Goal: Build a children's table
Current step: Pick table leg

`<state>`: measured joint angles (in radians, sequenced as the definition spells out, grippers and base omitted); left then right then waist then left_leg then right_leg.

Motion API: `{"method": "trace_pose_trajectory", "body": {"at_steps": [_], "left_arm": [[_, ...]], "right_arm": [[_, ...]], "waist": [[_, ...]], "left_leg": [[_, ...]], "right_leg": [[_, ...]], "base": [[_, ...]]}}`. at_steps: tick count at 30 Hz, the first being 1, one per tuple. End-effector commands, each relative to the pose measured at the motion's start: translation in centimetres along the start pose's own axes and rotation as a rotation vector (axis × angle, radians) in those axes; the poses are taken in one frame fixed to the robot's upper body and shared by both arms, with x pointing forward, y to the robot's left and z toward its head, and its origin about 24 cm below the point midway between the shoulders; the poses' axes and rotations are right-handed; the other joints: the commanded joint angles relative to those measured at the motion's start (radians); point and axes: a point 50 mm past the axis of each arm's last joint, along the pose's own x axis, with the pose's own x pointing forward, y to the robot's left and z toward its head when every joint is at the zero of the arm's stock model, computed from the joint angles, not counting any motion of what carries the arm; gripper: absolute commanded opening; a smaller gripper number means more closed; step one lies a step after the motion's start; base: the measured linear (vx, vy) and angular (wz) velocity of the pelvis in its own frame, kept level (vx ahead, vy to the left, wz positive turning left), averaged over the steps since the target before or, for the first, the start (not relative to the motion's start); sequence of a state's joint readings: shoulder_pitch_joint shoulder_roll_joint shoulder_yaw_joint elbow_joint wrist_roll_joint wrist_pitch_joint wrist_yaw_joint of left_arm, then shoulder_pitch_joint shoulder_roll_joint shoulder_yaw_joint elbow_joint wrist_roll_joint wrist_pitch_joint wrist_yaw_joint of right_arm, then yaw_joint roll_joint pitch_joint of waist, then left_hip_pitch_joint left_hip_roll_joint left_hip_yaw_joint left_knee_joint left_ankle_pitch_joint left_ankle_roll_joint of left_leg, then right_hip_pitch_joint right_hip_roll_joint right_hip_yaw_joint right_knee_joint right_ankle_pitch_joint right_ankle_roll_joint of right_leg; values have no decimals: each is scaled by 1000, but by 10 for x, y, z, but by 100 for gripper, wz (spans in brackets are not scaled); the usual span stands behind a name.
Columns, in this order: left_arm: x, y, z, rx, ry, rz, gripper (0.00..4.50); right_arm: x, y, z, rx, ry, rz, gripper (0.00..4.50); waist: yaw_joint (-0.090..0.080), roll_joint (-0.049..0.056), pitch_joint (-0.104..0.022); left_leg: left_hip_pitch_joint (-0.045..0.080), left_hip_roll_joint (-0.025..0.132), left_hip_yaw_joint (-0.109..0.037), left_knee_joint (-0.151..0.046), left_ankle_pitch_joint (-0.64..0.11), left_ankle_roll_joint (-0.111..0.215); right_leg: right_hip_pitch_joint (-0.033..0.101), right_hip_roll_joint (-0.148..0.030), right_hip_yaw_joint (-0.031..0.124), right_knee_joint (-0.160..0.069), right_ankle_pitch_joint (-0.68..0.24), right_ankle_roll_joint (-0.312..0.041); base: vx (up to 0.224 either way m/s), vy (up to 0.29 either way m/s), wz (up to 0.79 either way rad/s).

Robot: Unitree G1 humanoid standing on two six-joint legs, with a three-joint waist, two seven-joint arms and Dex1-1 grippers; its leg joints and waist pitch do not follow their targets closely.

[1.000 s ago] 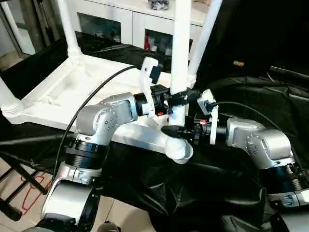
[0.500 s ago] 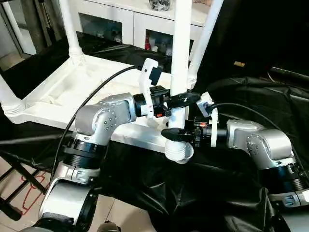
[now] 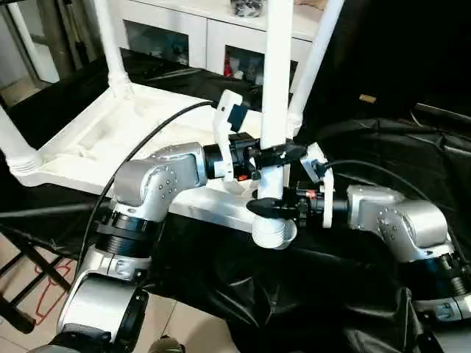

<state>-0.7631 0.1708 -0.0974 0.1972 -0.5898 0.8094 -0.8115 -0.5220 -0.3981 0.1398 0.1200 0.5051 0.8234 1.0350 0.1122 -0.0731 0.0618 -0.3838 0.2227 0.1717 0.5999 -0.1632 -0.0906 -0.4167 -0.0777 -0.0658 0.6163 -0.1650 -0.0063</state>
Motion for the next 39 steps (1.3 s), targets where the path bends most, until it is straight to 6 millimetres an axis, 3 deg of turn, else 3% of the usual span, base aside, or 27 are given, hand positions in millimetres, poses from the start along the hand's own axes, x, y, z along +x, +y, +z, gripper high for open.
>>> {"method": "trace_pose_trajectory", "body": {"at_steps": [1, 3, 5, 22, 23, 28, 33, 34, 39], "left_arm": [[19, -26, 6, 76, 37, -164, 186], [19, -26, 6, 76, 38, -162, 186], [18, -25, 5, 79, 46, -162, 186], [19, -28, 4, 77, 62, -204, 186], [19, -28, 5, 67, 50, -204, 186], [19, -27, 5, 68, 49, -202, 186], [20, -27, 5, 90, 54, -190, 186], [20, -27, 4, 91, 60, -186, 242], [22, -25, 9, 75, -7, -171, 273]], "right_arm": [[-3, -8, -7, 9, 48, -86, 227], [-3, -9, -6, 12, 39, -91, 261], [-3, -11, -5, 4, 42, -103, 267], [-2, -8, -5, -2, 43, -63, 269], [-2, -8, -4, 6, 28, -66, 244], [-2, -9, -4, 9, 25, -67, 207], [-2, -9, -5, 7, 18, -72, 197], [-2, -9, -5, 7, 15, -75, 196], [-1, -10, -5, 5, -13, -92, 196]], "waist": [[0, 3, -79], [0, 2, -80], [0, -1, -80], [0, 3, -80], [0, 3, -80], [0, 4, -80], [0, 5, -81], [-1, 5, -80], [0, 4, -81]], "left_leg": [[17, 3, 9, -64, -143, -23], [17, 2, 9, -64, -140, -23], [16, 2, 10, -64, -140, -23], [16, 2, 9, -64, -139, -21], [17, 3, 9, -63, -142, -22], [18, 2, 9, -63, -142, -21], [17, 3, 9, -63, -144, -22], [17, 2, 9, -63, -147, -23], [16, 2, 9, -63, -140, -21]], "right_leg": [[64, -49, 36, -63, -178, -167], [64, -48, 36, -63, -175, -167], [64, -48, 35, -63, -177, -167], [64, -49, 35, -61, -173, -171], [64, -48, 35, -62, -174, -172], [64, -47, 35, -61, -164, -176], [65, -48, 35, -61, -162, -177], [64, -47, 35, -61, -163, -176], [66, -49, 35, -60, -156, -180]], "base": [[0, 0, 0], [0, 0, 0], [0, 0, 0], [0, 0, 0], [0, 0, 0], [0, 0, 0], [0, 0, 0], [0, 0, 0], [0, 0, 0]]}}
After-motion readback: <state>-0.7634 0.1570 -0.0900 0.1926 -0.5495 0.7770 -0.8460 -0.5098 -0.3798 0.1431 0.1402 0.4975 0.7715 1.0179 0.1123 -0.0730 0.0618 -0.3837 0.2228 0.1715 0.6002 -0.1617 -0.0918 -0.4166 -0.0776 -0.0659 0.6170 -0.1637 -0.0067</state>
